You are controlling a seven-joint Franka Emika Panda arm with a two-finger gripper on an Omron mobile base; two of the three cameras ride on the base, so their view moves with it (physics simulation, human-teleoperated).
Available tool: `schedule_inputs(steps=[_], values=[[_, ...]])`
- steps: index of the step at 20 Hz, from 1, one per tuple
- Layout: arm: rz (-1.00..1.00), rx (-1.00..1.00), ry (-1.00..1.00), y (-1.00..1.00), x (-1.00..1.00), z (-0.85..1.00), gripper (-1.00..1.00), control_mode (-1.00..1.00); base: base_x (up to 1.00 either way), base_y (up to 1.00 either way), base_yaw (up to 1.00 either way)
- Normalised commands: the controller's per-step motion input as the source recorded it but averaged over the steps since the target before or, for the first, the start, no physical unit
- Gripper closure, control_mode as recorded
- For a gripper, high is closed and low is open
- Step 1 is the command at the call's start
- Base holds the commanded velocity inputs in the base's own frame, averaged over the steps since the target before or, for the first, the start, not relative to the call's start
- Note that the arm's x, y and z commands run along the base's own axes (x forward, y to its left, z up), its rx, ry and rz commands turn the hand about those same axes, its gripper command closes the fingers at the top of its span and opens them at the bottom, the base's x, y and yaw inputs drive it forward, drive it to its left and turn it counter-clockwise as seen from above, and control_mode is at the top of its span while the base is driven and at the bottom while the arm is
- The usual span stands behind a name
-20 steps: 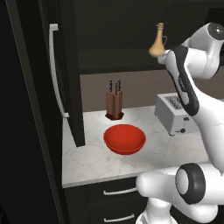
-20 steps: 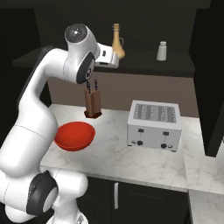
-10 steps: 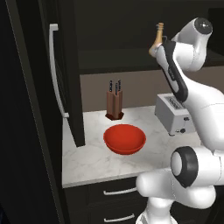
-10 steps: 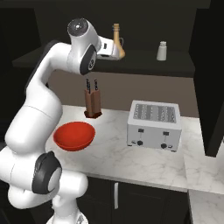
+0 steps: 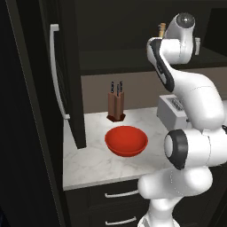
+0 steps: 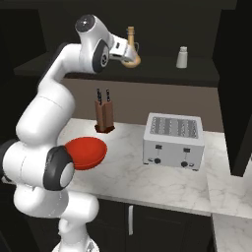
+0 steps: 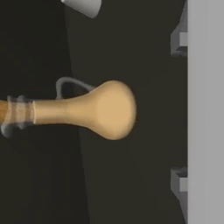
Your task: Retrieve the bottle and the shaker from the cabinet and place them next to the mixing bowl on the counter. Then add garlic from the fridge to the mixing bowl.
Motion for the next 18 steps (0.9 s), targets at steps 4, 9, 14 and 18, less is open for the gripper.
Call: schedule_inputs(steps=[4,9,14,18], values=[[0.0,0.0,0.01,0.0,0.34,0.0,-1.0,-1.0,0.0,0.0,0.0],[0.05,0.0,0.0,-0.2,0.26,0.0,-1.0,-1.0,0.0,0.0,0.0],[0.01,0.0,0.0,-0.33,0.15,0.06,-1.0,-1.0,0.0,0.0,0.0],[0.0,0.0,0.0,-0.07,0.24,0.0,-1.0,-1.0,0.0,0.0,0.0]])
